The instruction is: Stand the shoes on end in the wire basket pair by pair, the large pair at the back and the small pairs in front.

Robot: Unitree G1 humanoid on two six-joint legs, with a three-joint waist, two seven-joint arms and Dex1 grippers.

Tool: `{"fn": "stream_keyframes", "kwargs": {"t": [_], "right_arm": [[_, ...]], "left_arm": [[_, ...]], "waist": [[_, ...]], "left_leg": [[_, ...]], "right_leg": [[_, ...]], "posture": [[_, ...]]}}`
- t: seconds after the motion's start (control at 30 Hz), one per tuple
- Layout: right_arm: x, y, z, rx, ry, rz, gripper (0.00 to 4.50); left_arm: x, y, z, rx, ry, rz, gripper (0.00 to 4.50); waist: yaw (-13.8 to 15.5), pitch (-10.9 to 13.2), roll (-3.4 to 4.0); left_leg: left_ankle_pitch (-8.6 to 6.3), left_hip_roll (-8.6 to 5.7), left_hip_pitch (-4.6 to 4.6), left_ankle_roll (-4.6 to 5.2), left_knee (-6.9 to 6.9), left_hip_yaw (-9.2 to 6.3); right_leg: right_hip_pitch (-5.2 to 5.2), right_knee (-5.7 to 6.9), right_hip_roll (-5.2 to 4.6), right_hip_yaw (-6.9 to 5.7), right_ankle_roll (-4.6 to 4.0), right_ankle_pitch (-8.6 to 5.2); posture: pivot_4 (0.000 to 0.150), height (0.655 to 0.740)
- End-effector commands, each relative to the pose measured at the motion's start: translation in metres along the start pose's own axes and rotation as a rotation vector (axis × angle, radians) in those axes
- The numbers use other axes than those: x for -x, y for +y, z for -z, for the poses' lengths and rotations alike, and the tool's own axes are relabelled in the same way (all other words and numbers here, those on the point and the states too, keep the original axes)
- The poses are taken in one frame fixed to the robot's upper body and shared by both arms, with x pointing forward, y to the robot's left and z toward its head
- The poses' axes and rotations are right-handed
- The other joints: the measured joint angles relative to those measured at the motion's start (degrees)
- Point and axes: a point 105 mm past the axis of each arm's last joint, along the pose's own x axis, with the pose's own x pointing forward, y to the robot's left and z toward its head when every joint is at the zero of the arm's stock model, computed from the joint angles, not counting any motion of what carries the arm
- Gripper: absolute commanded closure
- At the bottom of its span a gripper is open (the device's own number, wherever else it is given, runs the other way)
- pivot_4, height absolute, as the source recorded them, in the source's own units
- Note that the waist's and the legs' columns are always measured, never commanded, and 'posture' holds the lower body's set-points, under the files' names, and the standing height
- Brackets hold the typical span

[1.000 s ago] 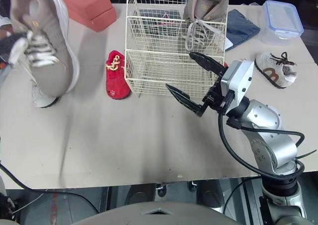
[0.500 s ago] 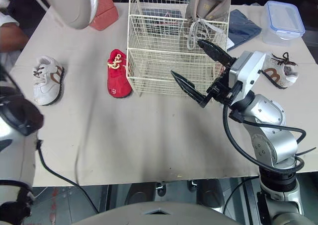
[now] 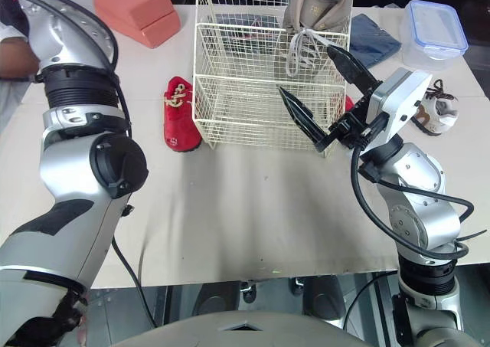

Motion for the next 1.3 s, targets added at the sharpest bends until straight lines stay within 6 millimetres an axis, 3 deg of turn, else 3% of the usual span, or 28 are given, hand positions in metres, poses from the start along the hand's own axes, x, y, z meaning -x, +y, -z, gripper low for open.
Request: {"fn": "stream_keyframes", "kwargs": {"t": [0.03, 0.47, 0.67, 0.87, 1.1, 1.3], "right_arm": [[0.003, -0.007, -0.018, 0.051, -0.069, 0.051, 0.0], [0.007, -0.008, -0.015, 0.051, -0.058, 0.074, 0.0], [0.009, -0.008, -0.016, 0.053, -0.058, 0.077, 0.0], [0.01, -0.008, -0.016, 0.054, -0.057, 0.083, 0.0], [0.009, -0.007, -0.014, 0.047, -0.054, 0.079, 0.0], [0.008, -0.007, -0.013, 0.041, -0.053, 0.067, 0.0]], "left_arm": [[-0.011, -0.014, -0.008, -0.1, -0.056, 0.047, 4.29], [0.018, -0.046, 0.056, -0.18, 0.067, 0.082, 4.29], [0.032, -0.041, 0.069, -0.214, 0.11, 0.049, 4.29], [0.061, -0.045, 0.099, -0.146, 0.238, 0.063, 4.29], [0.076, -0.05, 0.107, -0.079, 0.279, 0.067, 4.29], [0.078, -0.05, 0.103, -0.059, 0.278, 0.066, 1.61]], "waist": [[0.1, 0.0, 0.0], [0.1, 0.0, 0.02], [0.0, 0.0, 0.02], [0.0, 0.0, 0.03], [0.2, 0.0, 0.03], [0.2, 0.0, 0.04]], "left_leg": [[0.0, 0.0, -0.01, 0.0, 0.0, 0.02], [0.0, 0.0, -0.03, 0.01, -0.04, 0.01], [0.0, 0.0, -0.04, 0.01, -0.07, 0.0], [0.0, 0.01, -0.02, 0.01, -0.08, -0.04], [0.0, 0.01, -0.02, 0.01, -0.07, -0.09], [0.0, 0.02, -0.01, 0.01, -0.07, -0.12]], "right_leg": [[0.0, 0.0, 0.0, -0.02, 0.0, 0.0], [-0.04, -0.03, 0.01, -0.07, 0.0, 0.0], [-0.06, -0.04, 0.02, -0.1, 0.0, 0.0], [-0.06, -0.04, 0.01, -0.1, 0.0, 0.0], [-0.06, -0.04, 0.01, -0.09, 0.0, 0.0], [-0.05, -0.02, 0.01, -0.09, 0.0, 0.0]], "posture": [[0.15, 0.686], [0.15, 0.686], [0.15, 0.686], [0.15, 0.686], [0.15, 0.686], [0.15, 0.686]]}}
